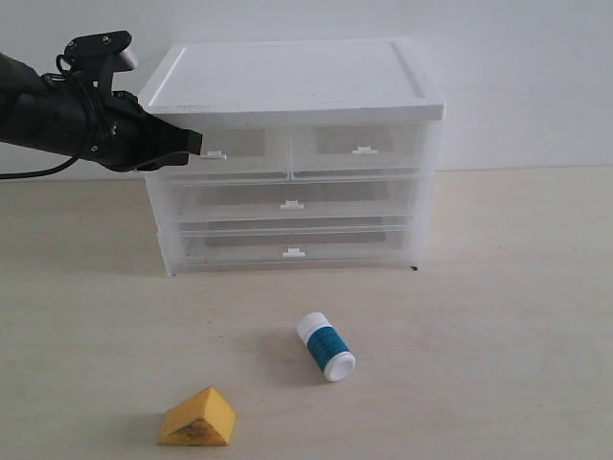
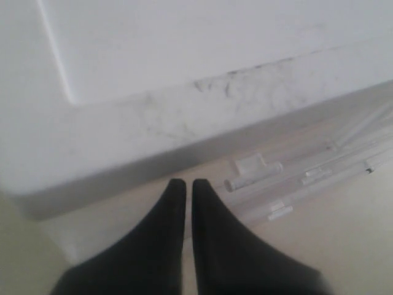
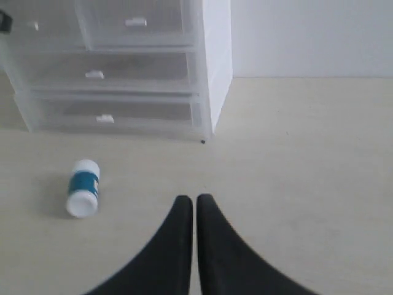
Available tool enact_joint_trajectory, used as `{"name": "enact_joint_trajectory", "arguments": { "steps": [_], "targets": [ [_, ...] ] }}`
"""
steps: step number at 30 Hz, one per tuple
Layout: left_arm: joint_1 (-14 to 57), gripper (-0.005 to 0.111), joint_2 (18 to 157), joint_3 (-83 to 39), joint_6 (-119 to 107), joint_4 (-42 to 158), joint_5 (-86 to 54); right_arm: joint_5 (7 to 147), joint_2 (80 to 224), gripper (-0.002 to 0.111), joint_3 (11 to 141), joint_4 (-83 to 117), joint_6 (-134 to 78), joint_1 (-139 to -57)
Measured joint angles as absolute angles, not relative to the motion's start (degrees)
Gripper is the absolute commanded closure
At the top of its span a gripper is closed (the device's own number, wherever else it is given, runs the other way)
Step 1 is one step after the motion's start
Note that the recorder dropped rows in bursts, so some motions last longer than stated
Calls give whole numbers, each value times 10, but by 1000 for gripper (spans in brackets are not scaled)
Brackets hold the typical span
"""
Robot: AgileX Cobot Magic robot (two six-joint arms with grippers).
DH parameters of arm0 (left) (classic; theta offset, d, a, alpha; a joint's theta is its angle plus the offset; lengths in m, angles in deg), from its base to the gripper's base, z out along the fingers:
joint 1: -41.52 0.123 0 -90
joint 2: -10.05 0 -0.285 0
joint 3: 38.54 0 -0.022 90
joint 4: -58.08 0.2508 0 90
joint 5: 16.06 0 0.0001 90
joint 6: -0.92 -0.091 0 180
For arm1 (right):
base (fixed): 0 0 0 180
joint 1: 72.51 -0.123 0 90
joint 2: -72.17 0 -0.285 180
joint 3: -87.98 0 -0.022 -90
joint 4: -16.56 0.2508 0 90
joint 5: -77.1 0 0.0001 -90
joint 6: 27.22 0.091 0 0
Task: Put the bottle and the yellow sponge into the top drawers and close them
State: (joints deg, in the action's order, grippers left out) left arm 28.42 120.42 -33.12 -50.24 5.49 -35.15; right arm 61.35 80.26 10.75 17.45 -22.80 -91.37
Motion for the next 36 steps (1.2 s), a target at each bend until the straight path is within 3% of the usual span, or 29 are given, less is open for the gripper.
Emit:
{"name": "enact_joint_trajectory", "arguments": {
  "steps": [14,28,36],
  "targets": [
    [284,103,1204,-331,-502,55,-366,876,803,108,107,246,-144,-914],
    [284,103,1204,-331,-502,55,-367,1349,800,108,107,256,83,-914],
    [284,103,1204,-331,-502,55,-370,1182,813,108,182,157,149,-914]
  ]
}}
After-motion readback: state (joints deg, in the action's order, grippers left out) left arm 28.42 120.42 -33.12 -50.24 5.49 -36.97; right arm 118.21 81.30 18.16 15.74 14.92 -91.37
